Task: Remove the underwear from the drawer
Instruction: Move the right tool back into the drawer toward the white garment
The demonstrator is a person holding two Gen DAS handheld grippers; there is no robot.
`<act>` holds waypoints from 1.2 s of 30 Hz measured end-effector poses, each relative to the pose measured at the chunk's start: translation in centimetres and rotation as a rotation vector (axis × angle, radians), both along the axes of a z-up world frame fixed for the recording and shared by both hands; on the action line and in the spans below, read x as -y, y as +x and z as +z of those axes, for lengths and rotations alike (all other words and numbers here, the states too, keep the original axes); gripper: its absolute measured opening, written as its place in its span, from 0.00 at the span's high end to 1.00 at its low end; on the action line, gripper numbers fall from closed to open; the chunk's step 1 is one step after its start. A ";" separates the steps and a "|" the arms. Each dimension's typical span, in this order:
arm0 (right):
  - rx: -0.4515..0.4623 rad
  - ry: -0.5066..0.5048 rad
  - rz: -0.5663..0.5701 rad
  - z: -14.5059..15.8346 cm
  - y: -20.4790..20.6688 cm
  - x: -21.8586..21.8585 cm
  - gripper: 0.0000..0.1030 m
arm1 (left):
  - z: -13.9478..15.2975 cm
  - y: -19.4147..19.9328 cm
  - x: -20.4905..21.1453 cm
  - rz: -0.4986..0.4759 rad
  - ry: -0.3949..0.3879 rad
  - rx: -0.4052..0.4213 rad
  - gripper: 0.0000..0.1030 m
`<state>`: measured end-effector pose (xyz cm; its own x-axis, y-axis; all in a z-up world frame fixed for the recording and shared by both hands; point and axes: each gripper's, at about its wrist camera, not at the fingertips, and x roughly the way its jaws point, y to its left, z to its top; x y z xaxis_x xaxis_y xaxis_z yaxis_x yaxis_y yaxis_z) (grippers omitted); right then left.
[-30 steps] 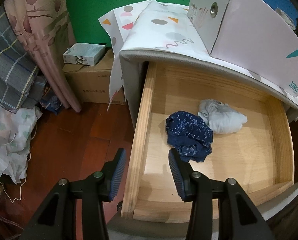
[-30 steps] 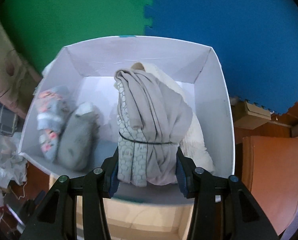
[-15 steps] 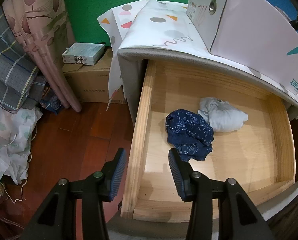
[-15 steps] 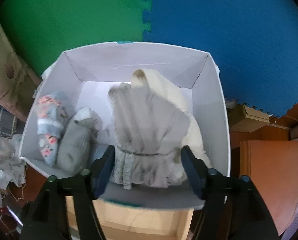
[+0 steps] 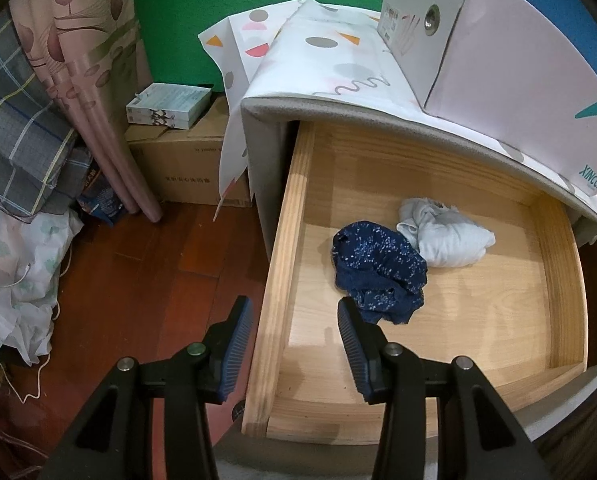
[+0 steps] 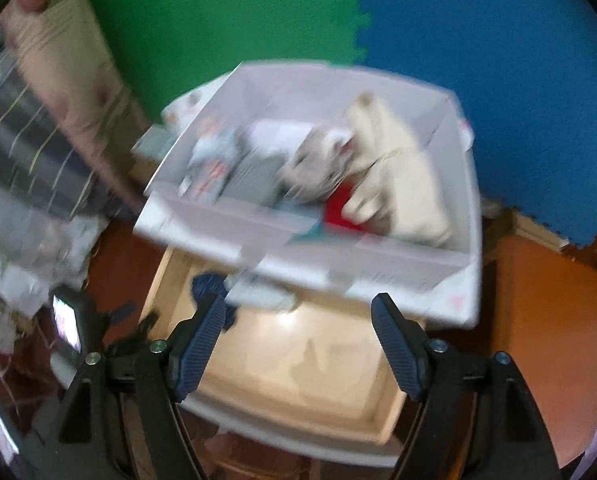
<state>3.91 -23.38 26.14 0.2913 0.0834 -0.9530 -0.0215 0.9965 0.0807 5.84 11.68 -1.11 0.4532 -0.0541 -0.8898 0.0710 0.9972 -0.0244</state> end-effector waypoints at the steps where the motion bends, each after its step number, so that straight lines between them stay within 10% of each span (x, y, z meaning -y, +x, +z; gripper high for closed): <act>1: -0.017 0.008 0.004 -0.9 -0.6 -0.5 0.28 | 0.0 0.0 0.0 0.001 -0.002 -0.001 0.56; 13: -0.173 0.077 -0.166 -16.8 0.5 -4.5 0.28 | -0.1 0.2 -1.7 0.050 -0.084 -0.014 0.56; 36: -0.129 -0.065 -0.254 -23.9 4.6 -7.7 0.28 | -1.2 1.4 -1.2 0.022 -0.077 -0.076 0.56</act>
